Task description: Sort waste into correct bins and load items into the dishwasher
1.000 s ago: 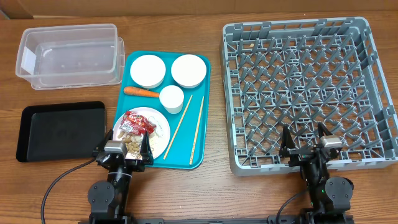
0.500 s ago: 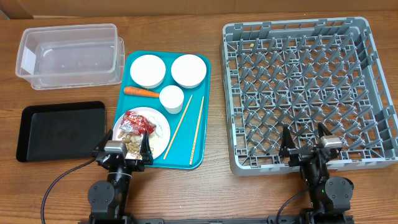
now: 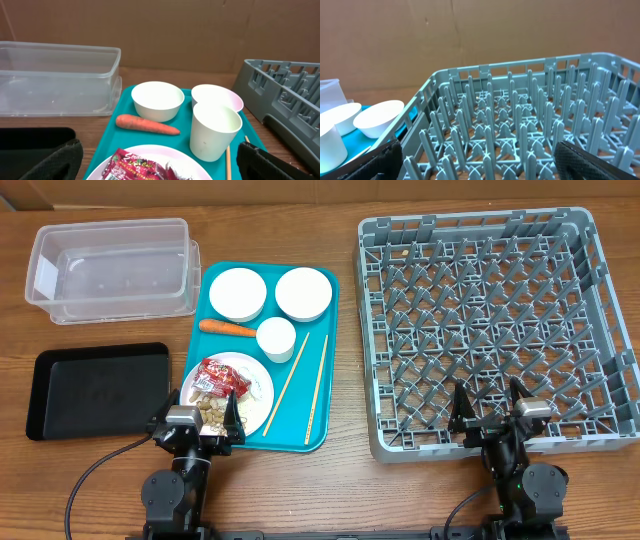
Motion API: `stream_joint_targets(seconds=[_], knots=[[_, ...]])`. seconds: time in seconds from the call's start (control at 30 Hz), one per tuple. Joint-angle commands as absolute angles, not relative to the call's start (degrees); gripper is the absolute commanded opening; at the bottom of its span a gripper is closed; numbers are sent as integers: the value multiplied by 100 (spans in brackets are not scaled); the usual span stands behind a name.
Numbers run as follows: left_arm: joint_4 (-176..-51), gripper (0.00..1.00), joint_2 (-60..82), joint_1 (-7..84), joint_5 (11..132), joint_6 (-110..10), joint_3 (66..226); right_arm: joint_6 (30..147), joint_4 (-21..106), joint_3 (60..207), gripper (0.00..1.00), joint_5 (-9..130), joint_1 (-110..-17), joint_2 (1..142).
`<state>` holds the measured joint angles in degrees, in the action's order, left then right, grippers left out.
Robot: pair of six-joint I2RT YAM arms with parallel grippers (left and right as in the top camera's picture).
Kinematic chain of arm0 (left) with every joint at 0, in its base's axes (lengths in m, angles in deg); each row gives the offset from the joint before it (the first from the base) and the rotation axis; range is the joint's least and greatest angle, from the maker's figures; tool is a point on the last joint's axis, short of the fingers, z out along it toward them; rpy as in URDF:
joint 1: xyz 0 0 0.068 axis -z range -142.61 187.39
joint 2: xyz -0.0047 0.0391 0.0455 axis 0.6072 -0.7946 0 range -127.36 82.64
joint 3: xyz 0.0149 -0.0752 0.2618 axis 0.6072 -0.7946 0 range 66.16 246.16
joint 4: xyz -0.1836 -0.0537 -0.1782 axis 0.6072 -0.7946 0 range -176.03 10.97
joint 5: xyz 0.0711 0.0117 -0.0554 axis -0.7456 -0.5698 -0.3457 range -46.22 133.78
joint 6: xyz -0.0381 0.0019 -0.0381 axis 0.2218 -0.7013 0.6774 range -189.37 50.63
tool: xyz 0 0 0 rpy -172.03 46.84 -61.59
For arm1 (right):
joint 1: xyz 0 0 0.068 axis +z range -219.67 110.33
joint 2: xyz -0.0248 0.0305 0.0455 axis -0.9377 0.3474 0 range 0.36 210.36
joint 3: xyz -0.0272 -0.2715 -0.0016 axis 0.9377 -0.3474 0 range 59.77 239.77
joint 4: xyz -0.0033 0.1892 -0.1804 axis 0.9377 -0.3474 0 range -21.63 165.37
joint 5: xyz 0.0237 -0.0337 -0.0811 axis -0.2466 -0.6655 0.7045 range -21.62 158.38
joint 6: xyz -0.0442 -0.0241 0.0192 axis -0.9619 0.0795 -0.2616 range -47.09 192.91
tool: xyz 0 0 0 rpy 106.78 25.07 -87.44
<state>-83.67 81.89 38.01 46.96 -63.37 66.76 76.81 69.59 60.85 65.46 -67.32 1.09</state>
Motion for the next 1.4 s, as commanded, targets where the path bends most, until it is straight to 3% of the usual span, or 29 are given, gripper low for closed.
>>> stream_joint_targets(seconds=[0.0,0.27,0.57,1.0,1.13,1.37], knots=[[-8603,100,8211,3770,4607,-6247,6908,7771,6769,6435,100,6598,-6710,111],[-9025,100,7374,3770,4443,-6033,7786,7769,6124,7401,100,6644,-6710,918],[-9526,100,4884,3770,4489,-6062,9666,7769,5403,9018,100,6642,-6710,2887],[-12632,100,1612,3781,4655,-6057,13489,7765,3396,11263,100,6616,-6713,5193],[-13224,100,1149,3779,4895,-6053,14153,7745,2990,11578,100,6618,-6713,5553],[-13145,100,970,3779,5011,-6013,14179,7747,2970,11608,100,6937,-6717,5575]])
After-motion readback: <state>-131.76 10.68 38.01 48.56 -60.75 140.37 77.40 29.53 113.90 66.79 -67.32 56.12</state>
